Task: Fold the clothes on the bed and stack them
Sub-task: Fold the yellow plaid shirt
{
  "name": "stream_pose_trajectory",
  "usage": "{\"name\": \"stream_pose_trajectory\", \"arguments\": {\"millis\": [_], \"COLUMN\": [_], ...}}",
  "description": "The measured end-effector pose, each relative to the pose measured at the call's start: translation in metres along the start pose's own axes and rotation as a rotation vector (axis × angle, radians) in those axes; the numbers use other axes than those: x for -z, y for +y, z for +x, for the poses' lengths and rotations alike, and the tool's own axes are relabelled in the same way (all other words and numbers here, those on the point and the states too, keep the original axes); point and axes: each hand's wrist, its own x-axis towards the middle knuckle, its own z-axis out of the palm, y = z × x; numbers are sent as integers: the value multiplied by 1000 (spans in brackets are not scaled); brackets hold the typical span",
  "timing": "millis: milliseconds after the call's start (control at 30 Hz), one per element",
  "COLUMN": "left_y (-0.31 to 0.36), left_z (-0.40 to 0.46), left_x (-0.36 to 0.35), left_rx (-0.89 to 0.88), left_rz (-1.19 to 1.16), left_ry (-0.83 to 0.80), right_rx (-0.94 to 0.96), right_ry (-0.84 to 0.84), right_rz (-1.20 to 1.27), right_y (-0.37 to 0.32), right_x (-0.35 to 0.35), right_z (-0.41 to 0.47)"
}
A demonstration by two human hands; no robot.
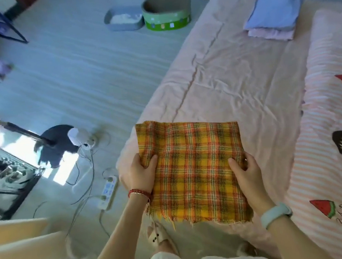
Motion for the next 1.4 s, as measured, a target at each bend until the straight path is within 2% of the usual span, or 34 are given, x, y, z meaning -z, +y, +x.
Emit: {"name": "stream_pose_trajectory", "arguments": {"millis": [167,300,633,833,967,1100,1400], "left_y": [-25,-42,-47,-25,9,42,119], "left_z": [79,135,271,403,473,525,647], "left_x": [120,190,288,339,349,340,268], "left_rx": [-5,25,31,-4,-41,-92,-189], "left_rz": [-20,-11,-75,-70,-59,-92,-47], "left_ry": [54,116,241,258,241,167,-40], "right_rx": [31,44,132,200,235,243,167], "right_ry": [-72,-111,-209,-220,-174,-111,119], "right_rz": [9,0,-64,-49,-39,-16,38], "right_y": [-43,-69,-149,-211,-255,-284,-319], "right_x": [-144,-235,-395,-499,-533,-537,-521], "right_z": [5,14,91,171,216,254,357]}}
